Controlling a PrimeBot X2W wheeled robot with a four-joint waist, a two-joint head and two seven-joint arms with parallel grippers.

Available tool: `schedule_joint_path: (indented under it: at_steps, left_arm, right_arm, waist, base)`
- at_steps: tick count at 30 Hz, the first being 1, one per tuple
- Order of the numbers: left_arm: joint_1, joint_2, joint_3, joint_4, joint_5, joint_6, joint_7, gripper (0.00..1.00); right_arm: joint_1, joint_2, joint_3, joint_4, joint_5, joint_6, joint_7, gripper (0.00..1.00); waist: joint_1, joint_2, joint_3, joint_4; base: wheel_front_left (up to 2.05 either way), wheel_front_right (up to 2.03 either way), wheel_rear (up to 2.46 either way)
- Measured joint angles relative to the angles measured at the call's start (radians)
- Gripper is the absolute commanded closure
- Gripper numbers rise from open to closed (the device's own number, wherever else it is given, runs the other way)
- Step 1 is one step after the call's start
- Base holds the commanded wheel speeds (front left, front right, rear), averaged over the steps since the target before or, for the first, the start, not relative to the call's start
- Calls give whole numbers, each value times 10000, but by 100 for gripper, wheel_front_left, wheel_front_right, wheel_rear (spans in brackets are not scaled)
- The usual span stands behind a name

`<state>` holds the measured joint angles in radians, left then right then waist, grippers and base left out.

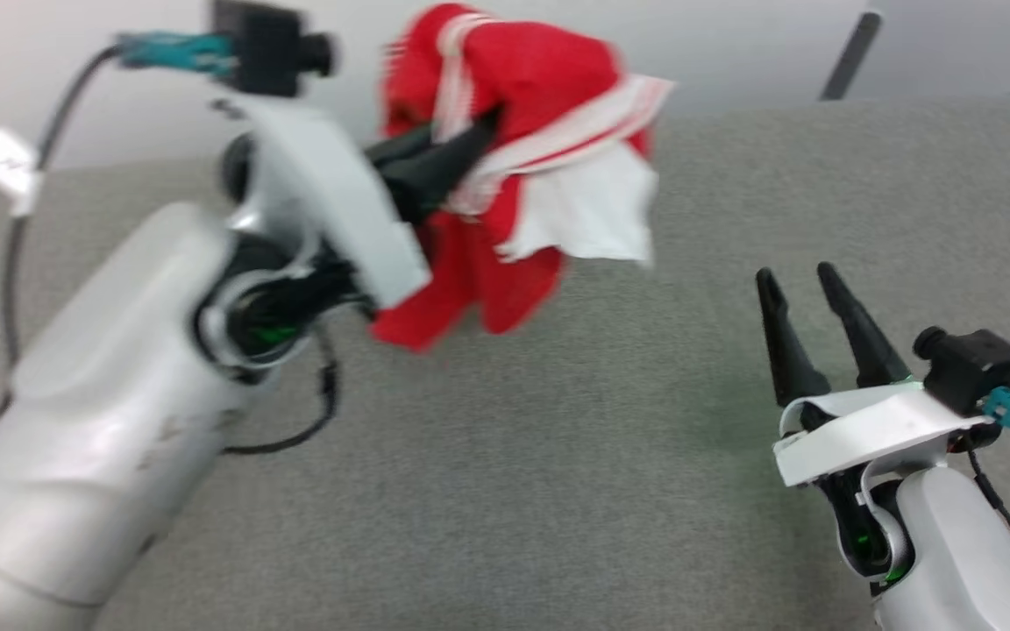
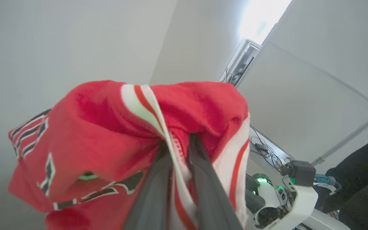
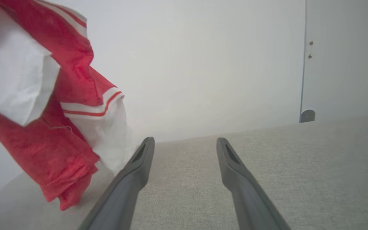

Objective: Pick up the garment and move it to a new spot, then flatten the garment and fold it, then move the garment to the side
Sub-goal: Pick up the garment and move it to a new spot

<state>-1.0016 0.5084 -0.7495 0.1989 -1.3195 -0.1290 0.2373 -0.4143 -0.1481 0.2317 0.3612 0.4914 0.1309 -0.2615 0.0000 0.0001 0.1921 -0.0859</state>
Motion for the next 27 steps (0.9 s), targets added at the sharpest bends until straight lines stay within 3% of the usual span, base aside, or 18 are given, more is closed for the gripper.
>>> schedule_joint_path:
  at_steps: [9,13,16,22,27]
  left_arm:
    - [-1644,-1904,-1289,941,681,-2,-621,100]
    - [-2009,-2209,-1795,1124,276,-2,-882,100]
    - [-1984,-1804,-2378,1315,71,-4,-765,100]
    - [-1602,-217,-3333,1578,-337,-2,-428,100]
    - [-1549,849,-4272,1507,-485,-2,238,100]
  right_arm:
    - [35,433,-487,-648,-48,0,2,0]
    - [-57,621,-529,-790,-48,0,2,0]
    - [-62,711,-642,-886,-42,0,2,0]
    - [-14,819,-849,-961,-33,0,0,0]
    - [105,863,-930,-963,-52,0,0,0]
  waist:
    - [0,0,585,-868]
    - [0,0,966,-1243]
    - [0,0,1202,-1546]
    - [0,0,1559,-1969]
    - [0,0,1625,-1920]
  base:
    - [0,0,0]
    - [0,0,0]
    - [0,0,0]
    - [0,0,0]
    - [0,0,0]
